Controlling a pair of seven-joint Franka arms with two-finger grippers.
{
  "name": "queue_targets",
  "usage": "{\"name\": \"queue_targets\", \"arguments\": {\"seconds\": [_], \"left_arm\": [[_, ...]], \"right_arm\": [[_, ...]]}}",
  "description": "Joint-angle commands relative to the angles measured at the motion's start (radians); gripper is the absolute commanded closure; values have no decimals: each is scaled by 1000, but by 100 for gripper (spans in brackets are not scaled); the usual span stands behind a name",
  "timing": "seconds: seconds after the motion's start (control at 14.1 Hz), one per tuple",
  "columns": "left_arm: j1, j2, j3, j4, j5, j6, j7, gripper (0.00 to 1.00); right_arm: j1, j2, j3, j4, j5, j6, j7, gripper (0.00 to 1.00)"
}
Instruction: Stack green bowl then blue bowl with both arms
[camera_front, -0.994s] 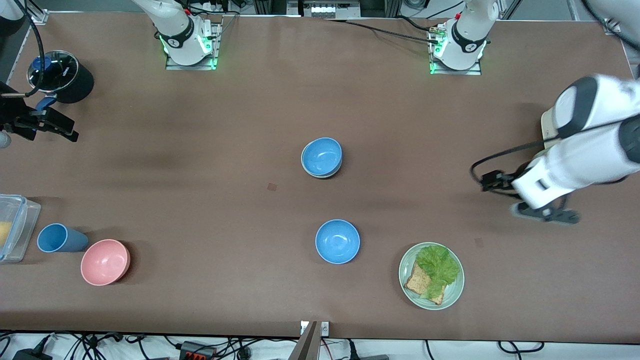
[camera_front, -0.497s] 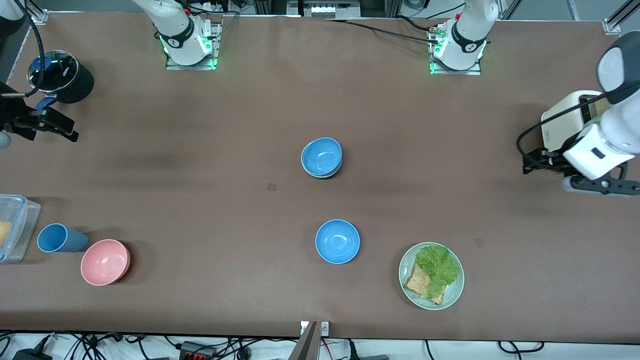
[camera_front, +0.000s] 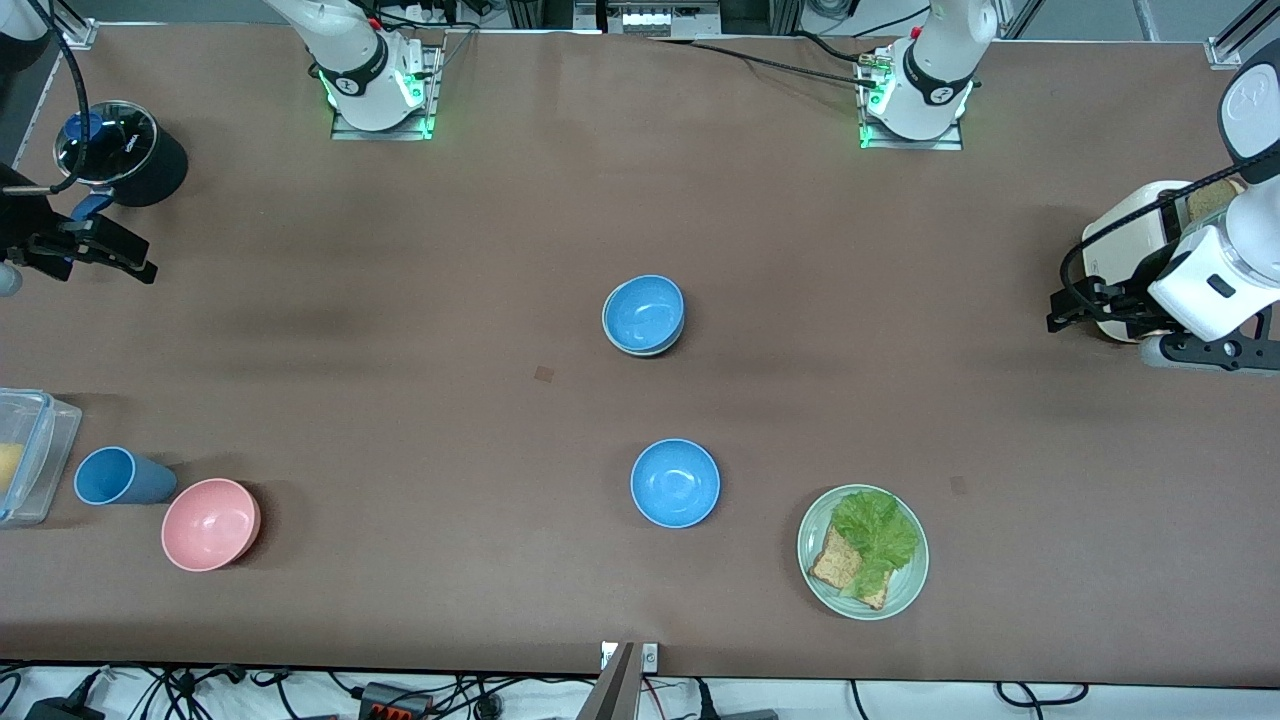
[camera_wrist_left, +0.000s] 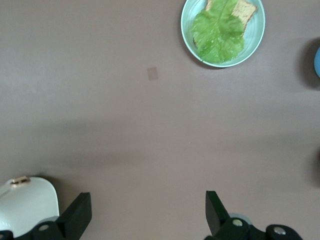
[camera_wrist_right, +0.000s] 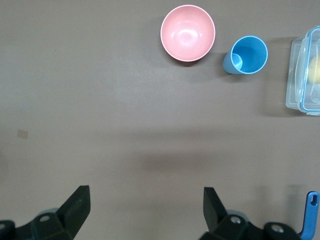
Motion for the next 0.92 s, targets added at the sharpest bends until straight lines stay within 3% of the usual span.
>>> {"name": "queue_targets", "arguments": {"seconds": [0.0,0.85], "left_arm": [[-8,-16,11,-7,-23,-27,-20,0],[-5,-12,8,7,-24,-35,-21,0]], "right_arm": [[-2,-21,-1,-19,11,2,-12,0],[-2,-22,-2,-19,6,3,-5,0]]}}
